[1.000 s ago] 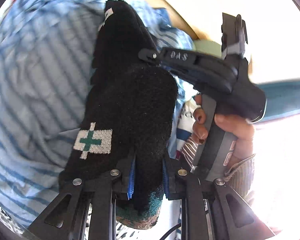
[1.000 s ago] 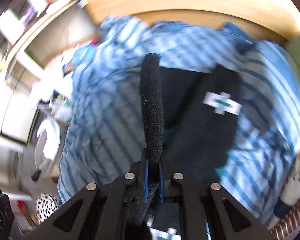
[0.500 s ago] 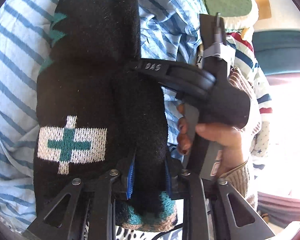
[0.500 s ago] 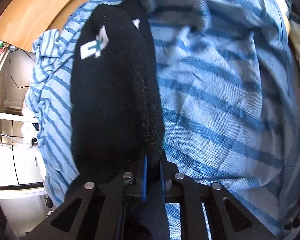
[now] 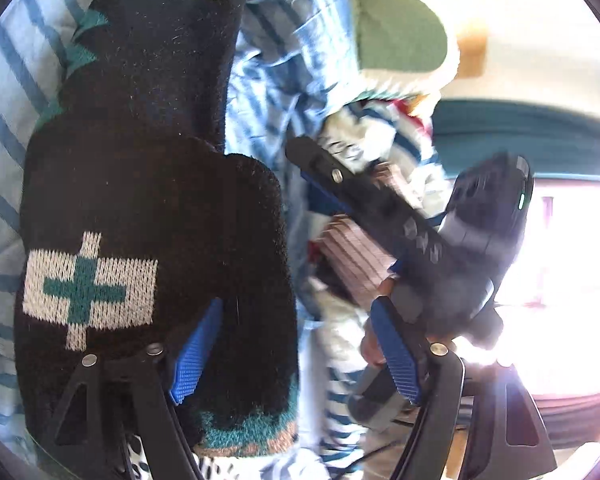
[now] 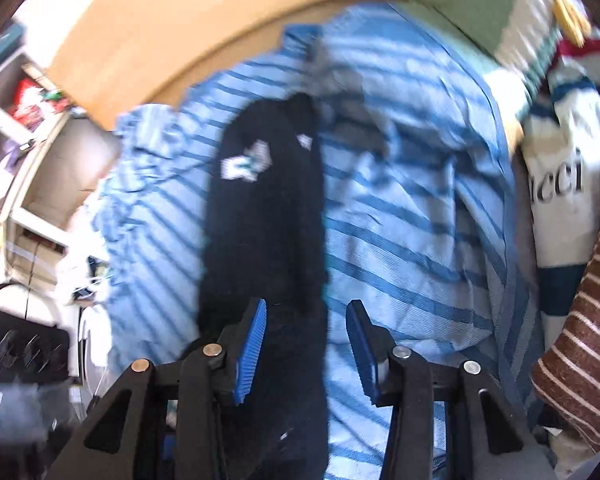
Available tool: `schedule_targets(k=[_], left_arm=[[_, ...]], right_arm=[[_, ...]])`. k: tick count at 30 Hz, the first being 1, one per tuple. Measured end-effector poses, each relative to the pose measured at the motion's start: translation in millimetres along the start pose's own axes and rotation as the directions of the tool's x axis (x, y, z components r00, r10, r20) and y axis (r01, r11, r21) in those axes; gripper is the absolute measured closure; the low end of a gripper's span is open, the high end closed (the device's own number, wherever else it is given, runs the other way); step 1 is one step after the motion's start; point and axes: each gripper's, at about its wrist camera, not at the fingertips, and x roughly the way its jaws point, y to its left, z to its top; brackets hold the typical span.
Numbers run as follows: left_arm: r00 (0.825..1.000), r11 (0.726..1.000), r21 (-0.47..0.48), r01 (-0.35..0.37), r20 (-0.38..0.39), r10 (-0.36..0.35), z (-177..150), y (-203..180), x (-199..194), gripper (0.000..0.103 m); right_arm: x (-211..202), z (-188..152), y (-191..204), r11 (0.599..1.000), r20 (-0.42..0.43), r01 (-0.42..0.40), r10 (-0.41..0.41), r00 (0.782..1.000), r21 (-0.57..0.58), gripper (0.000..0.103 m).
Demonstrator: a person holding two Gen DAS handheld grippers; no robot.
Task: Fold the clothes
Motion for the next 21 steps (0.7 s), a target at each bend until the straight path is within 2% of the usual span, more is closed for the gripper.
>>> schedule_targets(k=[2,3,6,9,10,11,14,16,17,19,21], left_arm=[[0.993,0.993,-0.046,0.108,0.045,-0.106,-2.1,9.5,-23.1,0.027],[0.985,0.984,-0.063,0.165,0.071,-0.160,-3.8,14.0,-36.5,0.027],[0.971,0.980,-0.068,0.188,0.166,-0.174,-10.1,17.9,-79.7,0.027],[0.953,0.996,-0.023,0.092,0.294,-0.081,-5.1,13.6,-112.6,0.028],[0.947,0.998,-0.011,0.057,0.317,-0.051,-4.9,10.3,-118.1,0.033],[0.940,1.000,0.001,0.022,0.341,-0.021,-4.7,7.1,-123.7,0.044],[0.944,0.998,0.002,-0.067,0.323,0.062,-7.2,21.8,-132.9,0.074],[0.946,0.984,0.012,-0.179,0.276,0.169,-8.5,25.2,-111.9,0.078],[0.942,0.971,0.023,-0.238,0.249,0.225,-9.8,27.1,-99.7,0.078],[0.946,0.957,0.051,-0.284,0.178,0.271,-19.4,35.6,-71.3,0.079],[0.942,0.942,0.082,-0.327,0.107,0.318,-28.9,44.1,-42.8,0.079]], right_arm=[[-4.7,-3.3,8.7,1.000,0.004,-0.018,0.018,1.000,-0.024,0.059],[-7.0,-5.0,13.1,0.999,0.006,-0.027,0.028,1.000,-0.035,0.059],[-14.0,-10.0,26.2,0.996,0.011,-0.055,0.055,0.998,-0.071,0.060],[-20.9,-15.0,39.4,0.991,0.014,-0.081,0.083,0.996,-0.106,0.062],[-23.3,-16.7,43.7,0.989,0.015,-0.090,0.093,0.996,-0.118,0.062],[-23.9,-20.0,49.9,0.986,0.011,-0.084,0.086,0.996,-0.142,0.062],[-17.0,-34.0,53.4,0.984,-0.011,-0.032,0.031,0.999,-0.175,0.063],[-5.1,-45.4,43.2,0.988,-0.049,-0.009,0.002,0.999,-0.152,0.063],[0.9,-51.1,38.1,0.990,-0.069,0.003,-0.012,0.998,-0.140,0.064],[16.4,-67.6,25.0,0.992,-0.116,0.021,-0.036,0.993,-0.124,0.065],[17.8,-80.7,13.9,0.997,-0.092,0.000,-0.008,0.996,-0.078,0.065]])
